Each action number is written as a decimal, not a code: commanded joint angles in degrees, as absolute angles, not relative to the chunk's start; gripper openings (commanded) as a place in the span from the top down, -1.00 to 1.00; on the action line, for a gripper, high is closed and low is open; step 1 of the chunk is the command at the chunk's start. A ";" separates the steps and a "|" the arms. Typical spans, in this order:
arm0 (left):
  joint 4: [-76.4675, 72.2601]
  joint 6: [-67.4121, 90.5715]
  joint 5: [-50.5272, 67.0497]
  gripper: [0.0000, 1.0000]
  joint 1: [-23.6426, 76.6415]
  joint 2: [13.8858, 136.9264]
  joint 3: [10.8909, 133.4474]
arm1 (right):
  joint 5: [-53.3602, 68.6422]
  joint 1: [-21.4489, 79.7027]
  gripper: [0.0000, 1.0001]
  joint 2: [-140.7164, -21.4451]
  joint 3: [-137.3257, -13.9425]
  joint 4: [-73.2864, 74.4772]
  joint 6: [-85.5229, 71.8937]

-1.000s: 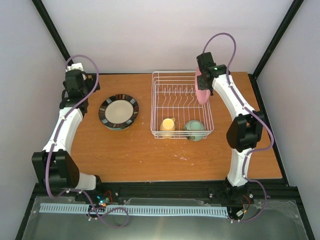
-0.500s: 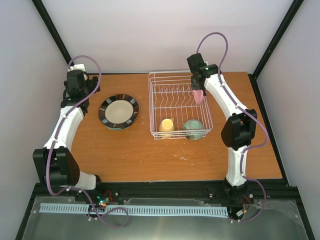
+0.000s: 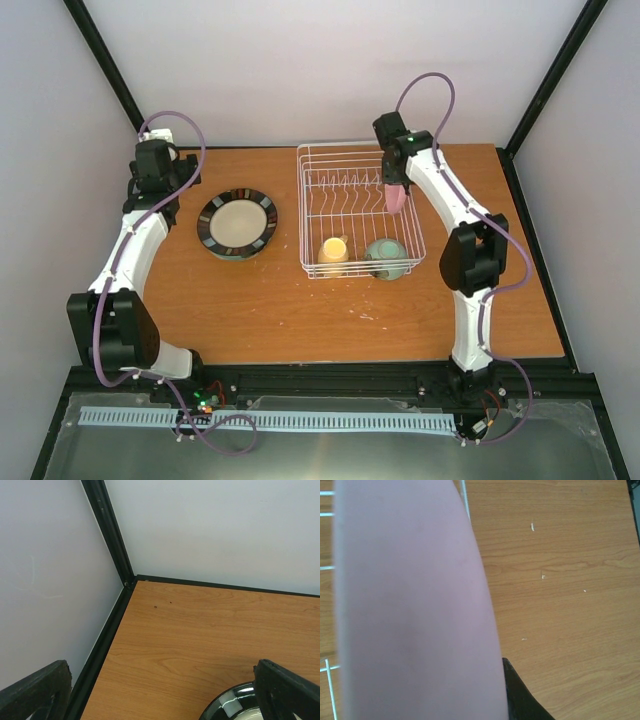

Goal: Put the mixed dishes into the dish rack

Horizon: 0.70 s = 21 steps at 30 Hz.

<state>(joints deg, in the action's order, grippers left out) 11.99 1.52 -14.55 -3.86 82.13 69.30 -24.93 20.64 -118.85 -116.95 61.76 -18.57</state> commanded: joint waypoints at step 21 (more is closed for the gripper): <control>14.20 5.48 0.86 -0.99 -7.50 83.13 71.75 | -29.71 20.17 -0.03 -121.68 -127.08 64.09 -16.87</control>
<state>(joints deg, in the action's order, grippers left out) 12.19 1.50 -10.52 -4.54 84.12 70.02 -27.49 20.60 -127.72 -127.09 66.13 -17.39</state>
